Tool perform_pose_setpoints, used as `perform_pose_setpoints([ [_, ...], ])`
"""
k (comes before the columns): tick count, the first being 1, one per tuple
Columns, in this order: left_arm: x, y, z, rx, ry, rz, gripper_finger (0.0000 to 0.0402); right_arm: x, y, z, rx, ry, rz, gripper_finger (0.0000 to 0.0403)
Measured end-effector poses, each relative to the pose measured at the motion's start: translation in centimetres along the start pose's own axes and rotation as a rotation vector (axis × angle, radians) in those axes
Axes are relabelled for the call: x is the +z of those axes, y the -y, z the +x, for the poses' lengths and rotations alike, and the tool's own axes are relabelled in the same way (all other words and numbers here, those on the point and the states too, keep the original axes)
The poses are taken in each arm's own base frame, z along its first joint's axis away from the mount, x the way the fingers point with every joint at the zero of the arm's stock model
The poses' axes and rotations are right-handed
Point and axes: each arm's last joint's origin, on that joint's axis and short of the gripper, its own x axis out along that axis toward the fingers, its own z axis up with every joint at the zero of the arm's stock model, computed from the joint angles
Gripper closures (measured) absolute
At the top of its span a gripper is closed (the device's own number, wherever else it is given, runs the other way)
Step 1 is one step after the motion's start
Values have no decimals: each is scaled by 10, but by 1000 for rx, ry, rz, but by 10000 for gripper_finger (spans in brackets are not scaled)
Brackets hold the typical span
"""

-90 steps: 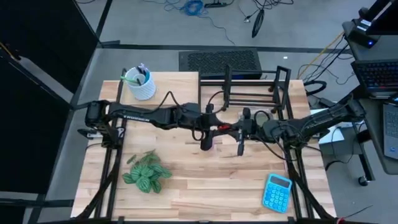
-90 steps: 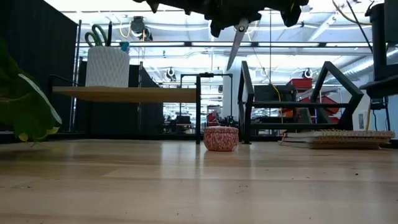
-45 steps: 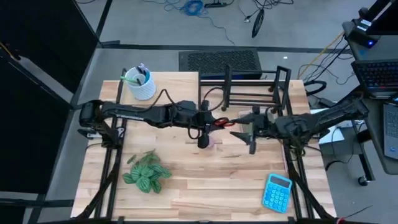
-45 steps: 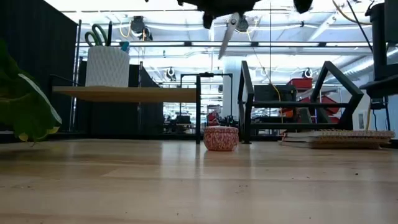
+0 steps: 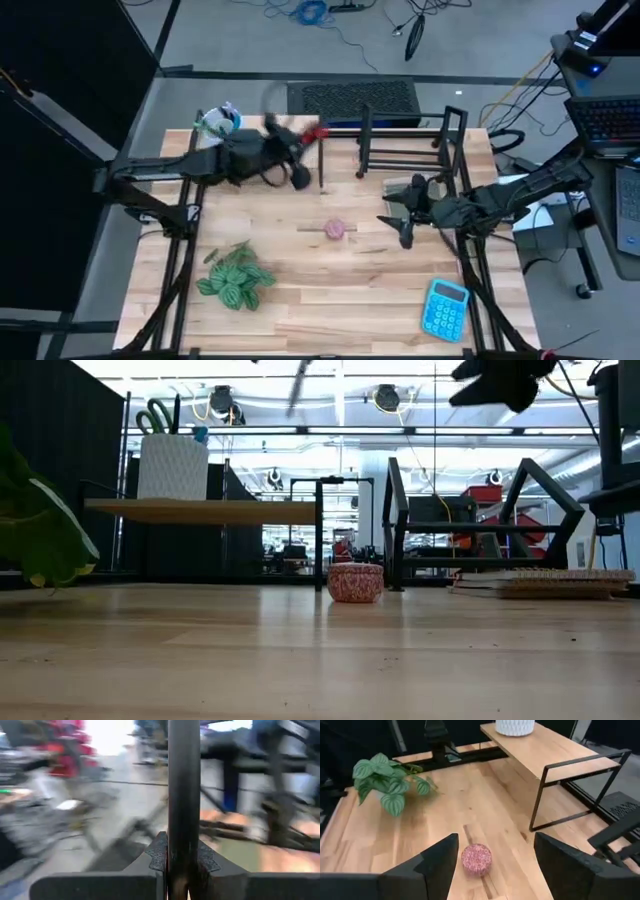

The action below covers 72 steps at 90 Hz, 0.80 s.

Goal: Stock shelves
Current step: Put the black scissors into the white pen holder

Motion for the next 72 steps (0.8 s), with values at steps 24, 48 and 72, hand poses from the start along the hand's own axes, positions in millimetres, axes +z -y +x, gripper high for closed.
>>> perform_pose_setpoints([
  [24, 17, -56, -28, 390, 14, 46, 384, -26, -7, 23, 1, 26, 47, 160],
  [48, 6, -113, -34, 690, -48, 20, 384, -42, -13, 44, -10, 24, 73, 161],
  [72, -30, -136, -53, 787, -72, -72, 384, -48, -18, 55, -10, 8, 84, 161],
])
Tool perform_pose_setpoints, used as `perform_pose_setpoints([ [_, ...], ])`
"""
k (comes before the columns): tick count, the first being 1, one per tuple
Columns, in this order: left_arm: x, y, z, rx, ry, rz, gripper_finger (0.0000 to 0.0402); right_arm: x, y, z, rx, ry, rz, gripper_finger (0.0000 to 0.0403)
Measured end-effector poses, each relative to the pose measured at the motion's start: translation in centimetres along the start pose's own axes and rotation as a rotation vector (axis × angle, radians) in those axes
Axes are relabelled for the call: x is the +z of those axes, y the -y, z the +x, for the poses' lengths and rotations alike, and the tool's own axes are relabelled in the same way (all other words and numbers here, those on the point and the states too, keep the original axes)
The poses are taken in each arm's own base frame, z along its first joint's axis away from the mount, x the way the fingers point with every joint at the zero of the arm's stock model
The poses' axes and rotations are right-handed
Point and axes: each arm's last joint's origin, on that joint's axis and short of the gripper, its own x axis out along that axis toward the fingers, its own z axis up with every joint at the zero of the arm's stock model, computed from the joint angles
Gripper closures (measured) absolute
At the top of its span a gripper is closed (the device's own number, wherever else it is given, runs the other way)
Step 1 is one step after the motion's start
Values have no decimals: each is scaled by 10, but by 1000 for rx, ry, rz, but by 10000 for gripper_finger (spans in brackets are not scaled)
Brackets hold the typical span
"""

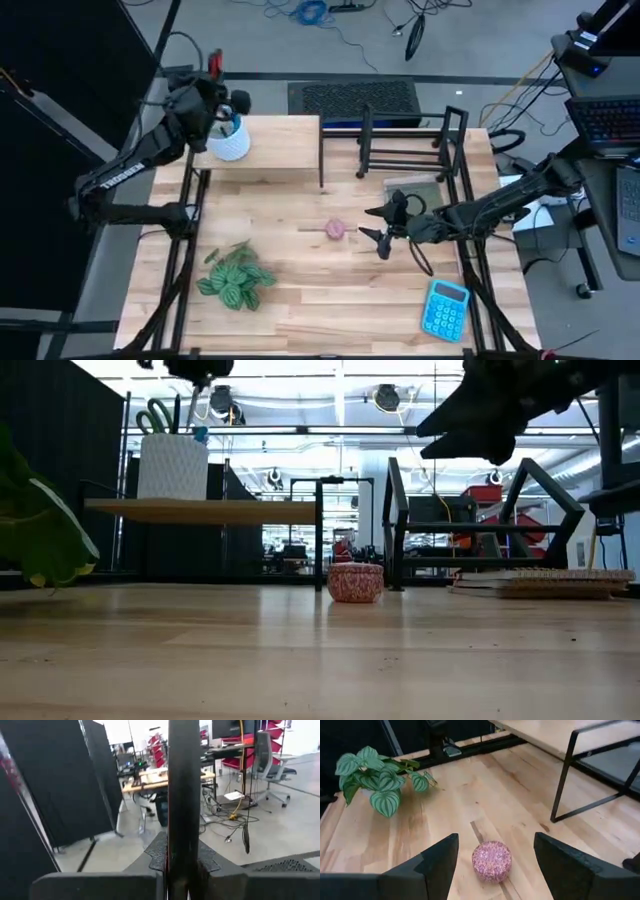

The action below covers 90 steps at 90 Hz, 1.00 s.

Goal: Stock shelves
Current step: Put the black scissors into the white pen holder

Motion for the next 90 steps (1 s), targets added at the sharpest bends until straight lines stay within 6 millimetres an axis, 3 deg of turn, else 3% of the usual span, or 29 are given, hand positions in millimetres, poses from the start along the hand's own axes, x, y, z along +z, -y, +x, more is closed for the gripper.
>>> perform_pose_setpoints([
  [49, -68, 3, -5, -14, -108, -42, 384, 1, 0, 2, -2, 12, 14, 161],
  [69, -71, 5, -6, -29, -111, -18, 380, 1, 0, 2, -2, 12, 23, 161],
  [90, -70, 5, -6, -28, -109, -13, 328, 1, 0, 2, -3, 12, 21, 161],
])
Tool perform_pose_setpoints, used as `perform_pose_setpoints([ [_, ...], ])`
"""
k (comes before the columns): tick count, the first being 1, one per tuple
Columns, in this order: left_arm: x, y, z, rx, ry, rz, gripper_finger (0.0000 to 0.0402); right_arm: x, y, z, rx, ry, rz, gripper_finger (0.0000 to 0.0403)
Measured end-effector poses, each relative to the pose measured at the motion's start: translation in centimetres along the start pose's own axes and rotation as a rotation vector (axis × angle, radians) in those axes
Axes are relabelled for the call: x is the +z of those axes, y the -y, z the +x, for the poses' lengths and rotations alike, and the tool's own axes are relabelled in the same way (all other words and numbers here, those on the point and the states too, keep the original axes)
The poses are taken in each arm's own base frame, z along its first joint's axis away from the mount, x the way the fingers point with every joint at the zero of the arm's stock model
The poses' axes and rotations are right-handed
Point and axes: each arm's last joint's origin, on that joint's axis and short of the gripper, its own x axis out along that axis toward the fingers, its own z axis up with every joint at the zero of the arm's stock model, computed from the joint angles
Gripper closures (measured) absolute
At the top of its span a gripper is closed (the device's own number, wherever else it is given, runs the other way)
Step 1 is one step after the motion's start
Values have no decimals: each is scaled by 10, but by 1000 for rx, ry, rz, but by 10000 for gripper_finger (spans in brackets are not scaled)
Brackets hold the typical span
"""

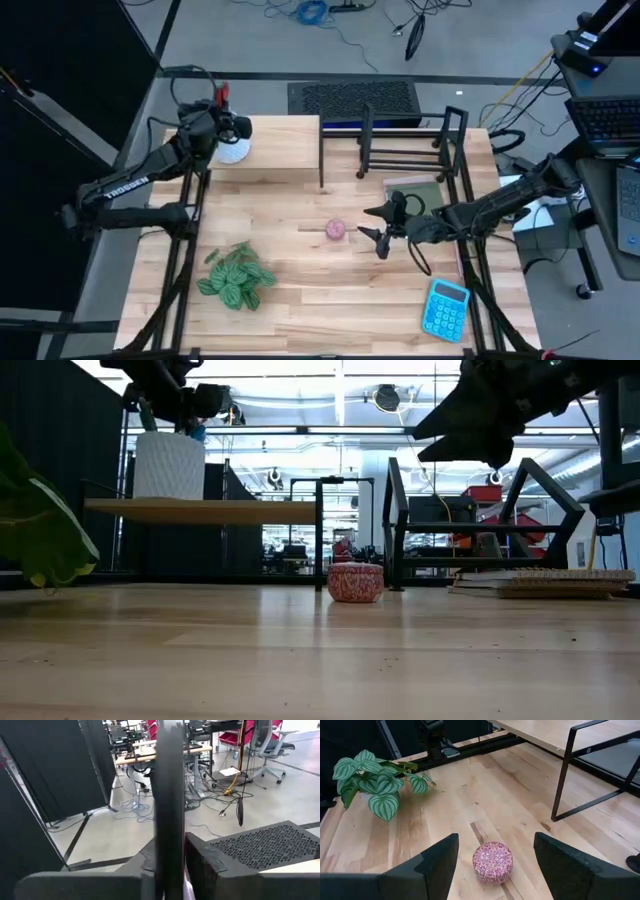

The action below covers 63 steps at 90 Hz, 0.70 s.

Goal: Stock shelves
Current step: Put the black scissors into the white pen holder, then put the white vase plant on the shelf

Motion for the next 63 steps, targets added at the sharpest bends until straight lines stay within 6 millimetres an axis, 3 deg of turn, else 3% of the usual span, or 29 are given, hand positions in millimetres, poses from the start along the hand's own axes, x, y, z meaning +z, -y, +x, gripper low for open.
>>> perform_pose_setpoints([
  [18, 5, -6, -6, -2, 23, 18, 271, 0, 0, 0, 0, 0, 5, 161],
  [32, 24, -14, -15, -25, 76, 7, 237, 0, 0, 0, 0, 0, 3, 161],
  [63, 79, -23, -37, -304, 249, 8, 224, 3, 1, -3, 6, 11, -68, 161],
])
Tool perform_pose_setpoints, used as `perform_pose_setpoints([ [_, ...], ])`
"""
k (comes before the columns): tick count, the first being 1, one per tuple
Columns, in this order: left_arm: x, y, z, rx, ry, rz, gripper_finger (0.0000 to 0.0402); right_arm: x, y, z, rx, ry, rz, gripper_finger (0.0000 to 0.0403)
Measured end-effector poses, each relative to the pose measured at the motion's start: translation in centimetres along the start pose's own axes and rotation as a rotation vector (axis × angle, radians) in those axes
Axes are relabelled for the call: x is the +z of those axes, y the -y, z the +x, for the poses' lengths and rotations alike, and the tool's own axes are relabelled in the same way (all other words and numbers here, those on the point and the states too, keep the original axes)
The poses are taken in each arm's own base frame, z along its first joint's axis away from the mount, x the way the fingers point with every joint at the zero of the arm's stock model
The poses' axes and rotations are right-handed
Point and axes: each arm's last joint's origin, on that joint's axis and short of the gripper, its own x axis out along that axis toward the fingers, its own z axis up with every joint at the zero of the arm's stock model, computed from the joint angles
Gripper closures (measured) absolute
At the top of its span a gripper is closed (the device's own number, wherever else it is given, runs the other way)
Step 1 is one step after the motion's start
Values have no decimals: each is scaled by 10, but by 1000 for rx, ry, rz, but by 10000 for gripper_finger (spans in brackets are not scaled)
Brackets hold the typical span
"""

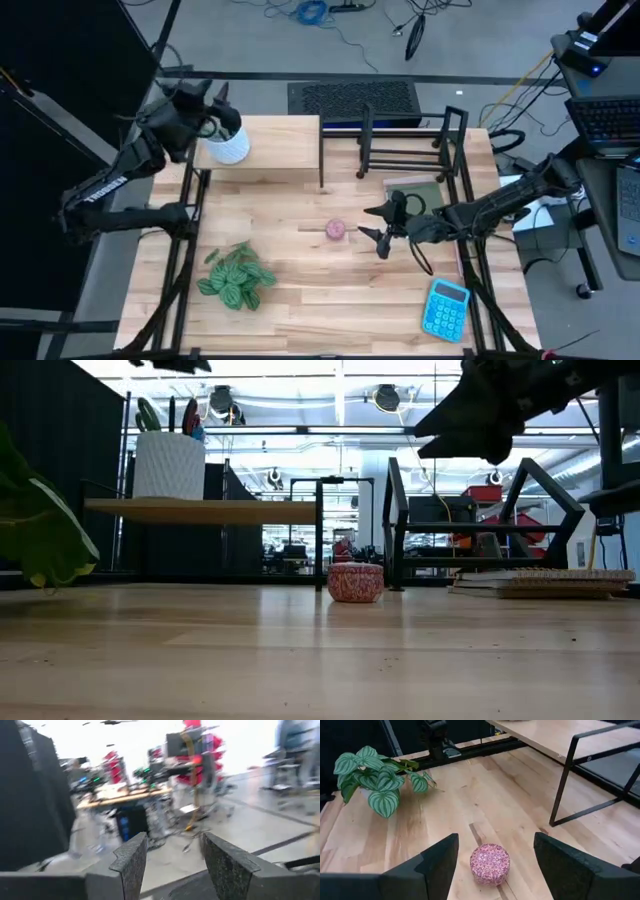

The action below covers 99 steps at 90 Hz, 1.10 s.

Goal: Stock shelves
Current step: Put the white vase plant on the shelf

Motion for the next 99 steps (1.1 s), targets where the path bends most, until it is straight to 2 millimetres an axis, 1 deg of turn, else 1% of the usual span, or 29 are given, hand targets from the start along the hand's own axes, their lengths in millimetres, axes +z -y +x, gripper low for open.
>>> perform_pose_setpoints([
  [16, 17, 11, -7, -298, 88, 6, 224, 2, 0, -1, -1, 7, -54, 161],
  [22, 18, 20, -8, -413, 100, 2, 223, 2, 0, -1, -1, 7, -64, 161],
  [30, 15, 36, -7, -552, 89, 6, 223, 1, 0, -1, 0, 6, -62, 161],
  [49, -6, 91, 0, -758, -34, 60, 223, 1, -1, -1, 30, -4, -25, 159],
  [70, -34, 150, 0, -913, -148, 133, 223, -1, -1, -1, 50, -29, -4, 127],
  [83, -50, 177, -3, -949, -226, 134, 223, -4, 0, -1, 38, -57, -9, 116],
  [99, -69, 205, -10, -1004, -301, 160, 223, -8, 1, -1, 44, -100, -31, 120],
])
